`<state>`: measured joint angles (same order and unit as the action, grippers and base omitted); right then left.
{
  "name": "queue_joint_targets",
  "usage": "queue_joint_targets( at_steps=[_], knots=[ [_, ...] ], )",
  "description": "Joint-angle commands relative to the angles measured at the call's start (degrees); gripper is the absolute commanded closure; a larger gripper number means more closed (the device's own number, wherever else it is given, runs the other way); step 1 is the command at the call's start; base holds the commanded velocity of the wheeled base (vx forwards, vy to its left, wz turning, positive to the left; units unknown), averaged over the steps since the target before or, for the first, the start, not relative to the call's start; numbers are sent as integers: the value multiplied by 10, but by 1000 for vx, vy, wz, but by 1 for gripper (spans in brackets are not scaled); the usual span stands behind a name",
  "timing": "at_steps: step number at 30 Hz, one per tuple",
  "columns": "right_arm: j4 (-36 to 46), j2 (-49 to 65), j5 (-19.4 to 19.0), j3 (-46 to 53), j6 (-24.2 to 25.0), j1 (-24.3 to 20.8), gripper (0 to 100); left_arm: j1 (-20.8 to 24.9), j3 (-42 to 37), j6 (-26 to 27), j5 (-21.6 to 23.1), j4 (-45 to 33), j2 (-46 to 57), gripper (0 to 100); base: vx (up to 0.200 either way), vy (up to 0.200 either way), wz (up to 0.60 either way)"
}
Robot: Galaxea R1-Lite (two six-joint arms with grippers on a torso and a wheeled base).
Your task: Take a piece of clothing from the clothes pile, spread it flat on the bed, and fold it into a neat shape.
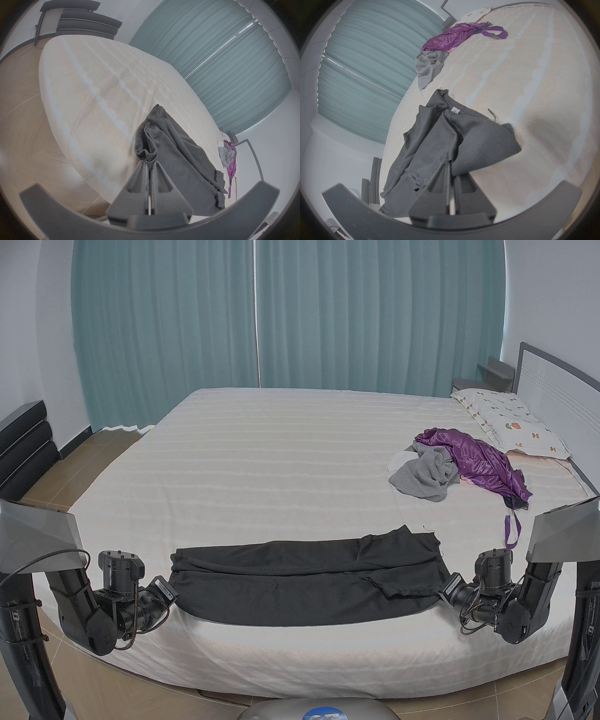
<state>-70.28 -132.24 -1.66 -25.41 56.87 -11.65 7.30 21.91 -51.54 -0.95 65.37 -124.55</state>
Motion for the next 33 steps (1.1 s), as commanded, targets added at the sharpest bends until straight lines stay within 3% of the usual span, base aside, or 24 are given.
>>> queue_joint_targets(
  at_steps=[1,22,33],
  knots=[
    [-1,6,5,3,0,0,100,-1,0,0,0,0,1,100,0,0,0],
    [0,100,7,81,18,-16,100,-29,2,5,1,13,34,100,0,0,0],
    [-3,103,7,114,15,-24,100,-29,-28,41,4,13,32,100,0,0,0]
  ],
)
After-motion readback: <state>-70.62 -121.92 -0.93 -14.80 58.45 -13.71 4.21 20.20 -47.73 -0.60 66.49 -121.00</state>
